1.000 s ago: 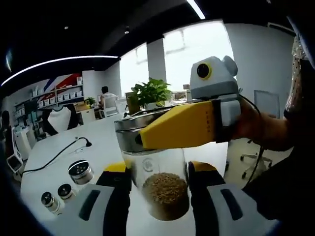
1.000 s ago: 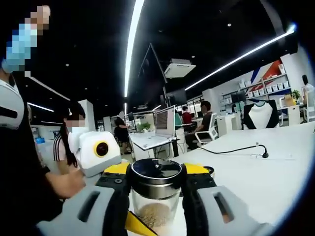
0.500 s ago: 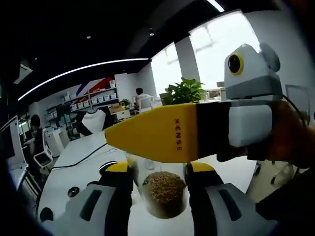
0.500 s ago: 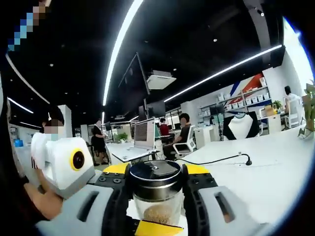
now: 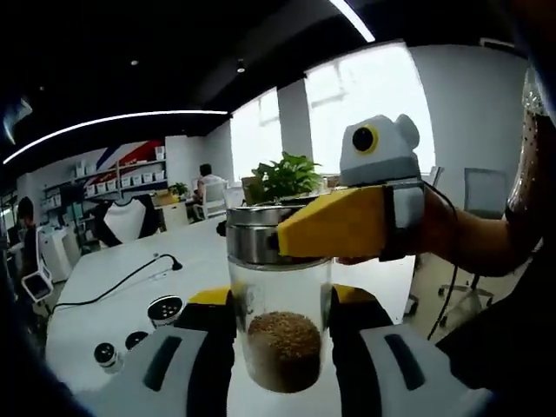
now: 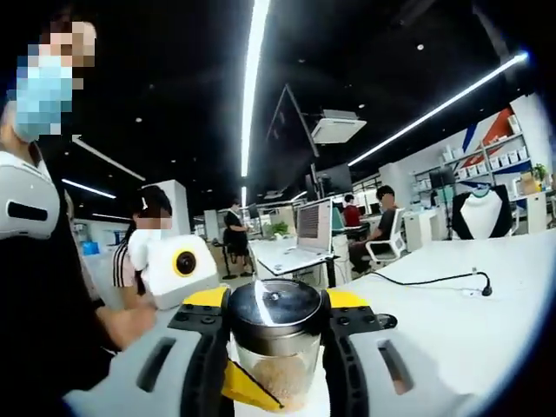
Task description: Rotate the seasoning bottle until the label or dispensing opening points toward the visible target arrow and the bottle remains upright within the marked orientation range
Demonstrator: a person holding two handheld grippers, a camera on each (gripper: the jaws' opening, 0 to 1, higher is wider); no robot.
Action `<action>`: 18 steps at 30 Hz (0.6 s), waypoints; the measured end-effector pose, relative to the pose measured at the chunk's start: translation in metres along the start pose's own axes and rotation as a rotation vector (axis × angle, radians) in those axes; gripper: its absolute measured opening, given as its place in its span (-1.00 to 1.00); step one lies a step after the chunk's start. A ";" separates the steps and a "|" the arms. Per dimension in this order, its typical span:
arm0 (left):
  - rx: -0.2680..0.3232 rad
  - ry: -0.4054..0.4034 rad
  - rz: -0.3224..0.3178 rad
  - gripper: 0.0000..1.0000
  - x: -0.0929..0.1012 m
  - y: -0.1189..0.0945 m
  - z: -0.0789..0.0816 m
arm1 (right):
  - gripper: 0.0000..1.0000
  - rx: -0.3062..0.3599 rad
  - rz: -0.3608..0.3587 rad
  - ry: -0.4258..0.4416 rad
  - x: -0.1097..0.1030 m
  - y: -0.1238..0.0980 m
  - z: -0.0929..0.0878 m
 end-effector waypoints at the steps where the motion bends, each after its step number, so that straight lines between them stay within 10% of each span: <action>1: 0.008 -0.019 -0.023 -0.11 0.001 0.001 0.001 | -0.24 0.001 0.011 -0.002 -0.001 0.000 0.001; 9: 0.013 0.002 0.021 -0.10 0.002 0.005 0.002 | -0.23 0.005 0.053 -0.047 -0.002 0.001 0.002; 18: -0.082 0.052 0.362 -0.11 -0.022 0.002 -0.010 | -0.24 0.081 -0.281 -0.042 0.010 0.011 -0.013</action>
Point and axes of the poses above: the point that each gripper's makers call its tool centre point, and the gripper's own axes: y roughly forward along the fingers, x roughly to its right, z roughly out of its top, the point moved 4 cm from there along -y, roughly backward along the fingers, and after that the axes turned 5 degrees about x, right-handed, at the moved point
